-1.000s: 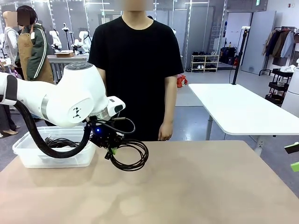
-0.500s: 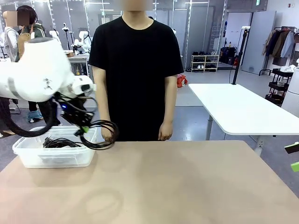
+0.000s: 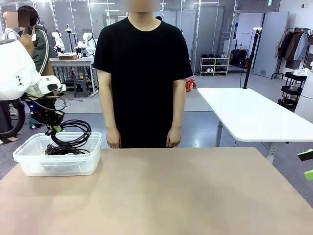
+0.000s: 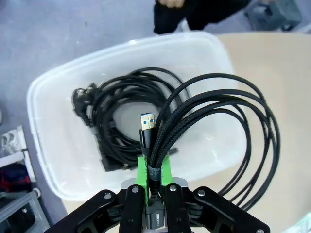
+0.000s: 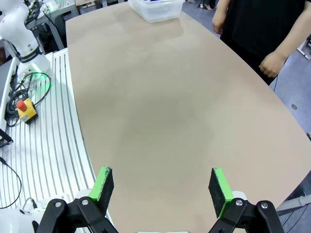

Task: Organize and store the cables.
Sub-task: Place the USB Extension Cable into the Organizing box.

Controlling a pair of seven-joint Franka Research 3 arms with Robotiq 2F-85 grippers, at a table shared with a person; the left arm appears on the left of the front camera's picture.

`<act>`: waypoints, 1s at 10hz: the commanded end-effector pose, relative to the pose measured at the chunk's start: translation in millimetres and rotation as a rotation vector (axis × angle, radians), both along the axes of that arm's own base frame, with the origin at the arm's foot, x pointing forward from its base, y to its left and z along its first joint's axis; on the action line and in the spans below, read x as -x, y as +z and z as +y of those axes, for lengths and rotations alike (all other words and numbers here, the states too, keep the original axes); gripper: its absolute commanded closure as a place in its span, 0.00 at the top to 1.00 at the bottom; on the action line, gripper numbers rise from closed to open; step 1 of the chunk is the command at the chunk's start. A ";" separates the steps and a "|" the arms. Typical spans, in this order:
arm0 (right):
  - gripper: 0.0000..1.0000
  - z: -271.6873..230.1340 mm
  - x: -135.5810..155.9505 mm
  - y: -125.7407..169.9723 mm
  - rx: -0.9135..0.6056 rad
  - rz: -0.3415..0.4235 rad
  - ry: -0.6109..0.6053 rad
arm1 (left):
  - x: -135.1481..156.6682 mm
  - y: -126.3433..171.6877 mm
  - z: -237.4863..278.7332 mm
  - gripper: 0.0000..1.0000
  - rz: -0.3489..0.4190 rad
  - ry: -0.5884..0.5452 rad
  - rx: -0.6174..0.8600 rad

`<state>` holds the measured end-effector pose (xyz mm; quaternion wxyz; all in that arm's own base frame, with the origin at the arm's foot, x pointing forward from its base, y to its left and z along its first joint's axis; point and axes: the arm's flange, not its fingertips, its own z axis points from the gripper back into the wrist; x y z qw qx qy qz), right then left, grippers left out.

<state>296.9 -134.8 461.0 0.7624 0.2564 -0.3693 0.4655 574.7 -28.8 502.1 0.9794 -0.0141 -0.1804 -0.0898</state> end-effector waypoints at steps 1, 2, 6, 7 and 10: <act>1.00 -1.8 -1.0 -0.2 -0.010 -0.022 0.010 | -29.1 -7.7 20.3 0.13 0.002 0.084 0.023; 1.00 -1.8 -1.0 -0.2 -0.010 -0.022 0.010 | -39.5 -15.5 32.8 0.13 0.026 0.126 0.033; 1.00 -1.8 -1.0 -0.2 -0.010 -0.022 0.010 | -69.0 -51.3 58.2 0.13 0.114 0.234 0.017; 1.00 -1.8 -1.0 -0.2 -0.010 -0.022 0.010 | -71.3 -60.8 60.6 0.13 0.132 0.249 0.011; 1.00 -1.8 -1.0 -0.2 -0.010 -0.022 0.010 | -75.1 -78.6 61.9 0.19 0.144 0.262 -0.008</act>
